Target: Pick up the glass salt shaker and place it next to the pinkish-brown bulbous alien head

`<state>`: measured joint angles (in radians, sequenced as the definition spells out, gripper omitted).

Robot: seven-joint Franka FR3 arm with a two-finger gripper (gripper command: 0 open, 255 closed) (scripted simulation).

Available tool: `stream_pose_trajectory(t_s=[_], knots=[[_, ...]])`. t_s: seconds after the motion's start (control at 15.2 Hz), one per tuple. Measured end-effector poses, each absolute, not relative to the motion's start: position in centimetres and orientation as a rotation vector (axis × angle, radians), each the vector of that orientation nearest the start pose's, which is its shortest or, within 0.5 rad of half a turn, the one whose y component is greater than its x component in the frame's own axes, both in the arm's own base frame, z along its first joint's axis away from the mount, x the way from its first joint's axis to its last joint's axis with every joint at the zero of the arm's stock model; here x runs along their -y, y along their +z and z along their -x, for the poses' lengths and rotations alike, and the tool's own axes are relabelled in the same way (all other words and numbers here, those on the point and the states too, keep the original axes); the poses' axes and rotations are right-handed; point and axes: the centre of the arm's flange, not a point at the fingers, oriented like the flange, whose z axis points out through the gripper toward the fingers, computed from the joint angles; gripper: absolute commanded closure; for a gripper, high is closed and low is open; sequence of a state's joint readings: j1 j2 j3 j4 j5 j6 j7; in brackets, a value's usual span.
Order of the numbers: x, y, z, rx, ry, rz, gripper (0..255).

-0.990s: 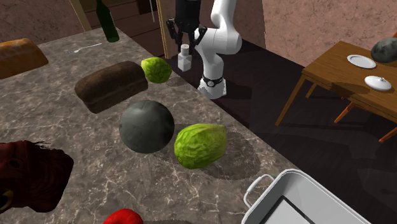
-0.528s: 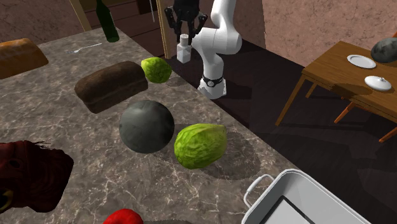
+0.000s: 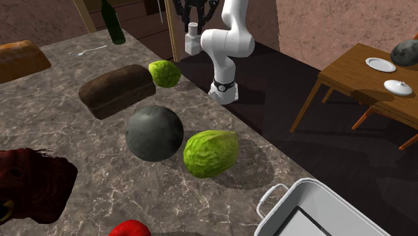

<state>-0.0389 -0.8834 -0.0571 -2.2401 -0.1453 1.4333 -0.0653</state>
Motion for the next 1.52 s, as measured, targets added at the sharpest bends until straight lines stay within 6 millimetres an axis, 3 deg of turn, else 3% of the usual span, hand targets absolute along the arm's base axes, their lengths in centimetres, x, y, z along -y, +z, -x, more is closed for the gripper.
stream_pose_trajectory(t_s=[0.26,0.4,1.52], knots=[[5.1,68.0,-25.8,-0.06,-0.11,3.243,255],[6.0,68.3,-26.9,-0.06,-0.11,3.243,255],[22.3,68.5,-41.9,-0.062,-0.109,3.241,255]])
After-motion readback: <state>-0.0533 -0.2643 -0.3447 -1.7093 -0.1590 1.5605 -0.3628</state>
